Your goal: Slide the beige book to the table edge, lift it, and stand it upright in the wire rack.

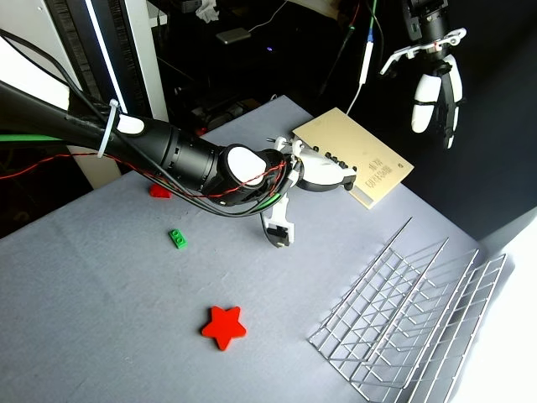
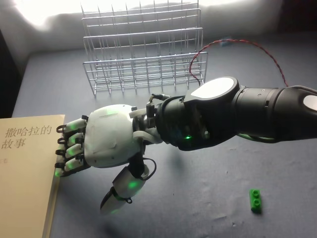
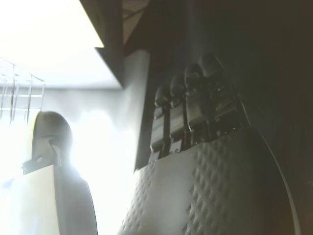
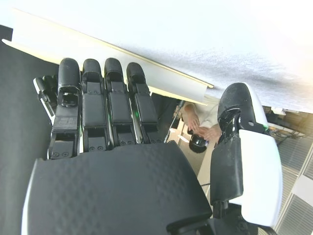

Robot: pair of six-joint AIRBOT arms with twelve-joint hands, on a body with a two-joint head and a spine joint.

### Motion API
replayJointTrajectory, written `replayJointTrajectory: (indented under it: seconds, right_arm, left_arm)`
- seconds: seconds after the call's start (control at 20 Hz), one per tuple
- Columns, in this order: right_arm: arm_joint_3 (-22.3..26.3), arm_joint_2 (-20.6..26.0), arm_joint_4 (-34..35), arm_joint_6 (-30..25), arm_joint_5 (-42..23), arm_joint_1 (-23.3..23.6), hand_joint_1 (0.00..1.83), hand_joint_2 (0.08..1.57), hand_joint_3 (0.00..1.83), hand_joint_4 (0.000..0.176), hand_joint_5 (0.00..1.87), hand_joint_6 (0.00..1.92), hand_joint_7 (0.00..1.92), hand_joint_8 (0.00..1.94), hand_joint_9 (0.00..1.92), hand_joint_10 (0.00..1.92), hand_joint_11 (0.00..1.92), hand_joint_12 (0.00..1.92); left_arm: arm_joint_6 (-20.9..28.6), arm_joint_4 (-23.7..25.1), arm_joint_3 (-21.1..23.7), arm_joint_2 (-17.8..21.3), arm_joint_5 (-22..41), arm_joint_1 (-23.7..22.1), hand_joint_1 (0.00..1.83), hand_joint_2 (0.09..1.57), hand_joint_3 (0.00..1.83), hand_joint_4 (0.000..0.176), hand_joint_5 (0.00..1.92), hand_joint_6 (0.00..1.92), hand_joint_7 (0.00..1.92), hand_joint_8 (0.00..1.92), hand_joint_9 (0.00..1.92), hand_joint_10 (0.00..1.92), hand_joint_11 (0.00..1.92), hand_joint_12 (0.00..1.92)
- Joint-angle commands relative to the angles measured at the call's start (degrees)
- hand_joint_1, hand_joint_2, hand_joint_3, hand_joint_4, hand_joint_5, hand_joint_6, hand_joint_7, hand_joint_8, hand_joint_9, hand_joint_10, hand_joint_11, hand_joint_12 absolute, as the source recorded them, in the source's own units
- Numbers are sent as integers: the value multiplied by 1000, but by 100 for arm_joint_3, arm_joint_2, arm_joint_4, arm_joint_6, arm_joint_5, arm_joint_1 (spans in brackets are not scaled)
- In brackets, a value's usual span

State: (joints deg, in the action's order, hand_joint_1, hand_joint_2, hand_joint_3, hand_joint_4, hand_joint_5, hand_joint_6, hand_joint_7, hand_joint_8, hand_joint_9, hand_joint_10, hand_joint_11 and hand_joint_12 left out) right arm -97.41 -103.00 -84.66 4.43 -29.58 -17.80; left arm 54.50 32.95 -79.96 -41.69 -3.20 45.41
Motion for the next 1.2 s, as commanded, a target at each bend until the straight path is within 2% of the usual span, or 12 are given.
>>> replayJointTrajectory:
  seconds: [0.0,0.1,0.45,0.5,0.55,1.0,1.15]
  right_arm:
    - [-2,-9,323,34,-214,33,141,1062,1,0,307,4,301,2,284,3,0,832]
    - [-2,-19,351,51,-196,29,97,1069,3,0,294,0,296,1,268,2,0,791]
    - [-11,-78,490,195,-162,-6,159,1060,1,0,296,3,290,1,271,0,0,784]
    - [-28,-109,490,203,-175,-11,118,1068,4,0,283,1,285,0,267,0,0,782]
    - [-36,-133,505,203,-175,-15,100,1070,4,0,268,0,273,0,255,0,0,763]
    - [-32,-160,498,259,-364,-35,144,1052,0,0,300,2,310,3,294,6,0,847]
    - [21,-69,452,235,-361,-42,130,1062,2,0,276,0,287,0,266,0,0,771]
  left_arm:
    - [44,12,-37,32,88,3,609,1024,2,0,230,2,226,2,223,2,0,608]
    - [43,13,-26,32,90,3,594,1031,3,0,237,2,237,3,236,3,0,637]
    - [43,24,-24,19,102,3,636,1018,0,0,274,7,268,9,252,10,0,702]
    - [43,24,-24,19,101,3,623,1031,3,0,254,2,243,4,235,2,0,648]
    - [43,24,-21,19,101,3,625,1026,0,0,264,4,255,6,247,5,0,686]
    - [43,24,-18,63,96,3,597,1031,2,0,271,2,256,0,234,0,0,677]
    - [43,24,-22,81,96,3,598,1023,0,0,258,2,250,1,236,2,0,670]
